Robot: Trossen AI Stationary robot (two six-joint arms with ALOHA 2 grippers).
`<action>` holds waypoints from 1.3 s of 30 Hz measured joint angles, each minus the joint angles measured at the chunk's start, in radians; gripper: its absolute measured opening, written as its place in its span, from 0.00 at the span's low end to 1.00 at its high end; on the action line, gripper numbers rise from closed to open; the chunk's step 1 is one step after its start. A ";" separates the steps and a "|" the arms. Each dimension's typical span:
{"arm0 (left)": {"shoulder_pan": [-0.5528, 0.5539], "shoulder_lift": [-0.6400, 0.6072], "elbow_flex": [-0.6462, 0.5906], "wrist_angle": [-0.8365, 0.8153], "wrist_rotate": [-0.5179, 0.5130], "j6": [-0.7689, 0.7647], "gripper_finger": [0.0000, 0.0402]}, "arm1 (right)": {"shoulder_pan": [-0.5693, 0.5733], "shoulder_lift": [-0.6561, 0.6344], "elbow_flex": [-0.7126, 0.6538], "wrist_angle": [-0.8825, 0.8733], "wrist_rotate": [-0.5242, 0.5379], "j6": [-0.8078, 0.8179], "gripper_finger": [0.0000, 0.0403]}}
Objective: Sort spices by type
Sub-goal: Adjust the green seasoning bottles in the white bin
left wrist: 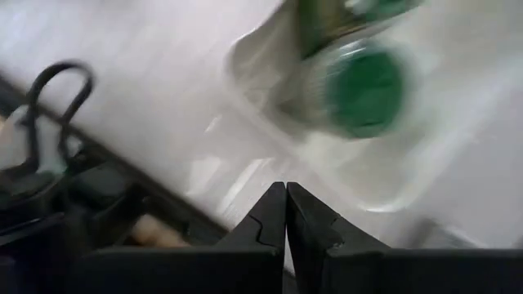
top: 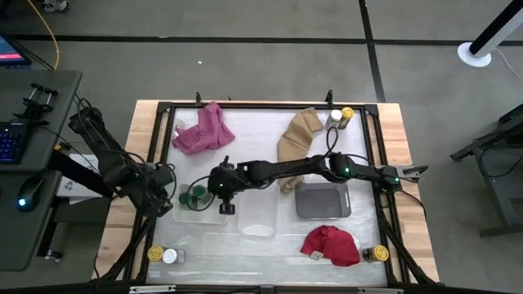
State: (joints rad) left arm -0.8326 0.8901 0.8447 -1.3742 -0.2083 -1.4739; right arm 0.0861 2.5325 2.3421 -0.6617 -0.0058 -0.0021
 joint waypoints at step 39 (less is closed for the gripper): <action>0.082 0.431 0.048 0.287 -0.062 0.366 0.00 | -0.119 -0.255 0.000 -0.352 0.029 -0.113 0.00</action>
State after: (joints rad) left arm -0.7509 1.3212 0.8927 -1.0872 -0.2703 -1.1083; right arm -0.0331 2.2776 2.3421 -1.0134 0.0235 -0.1152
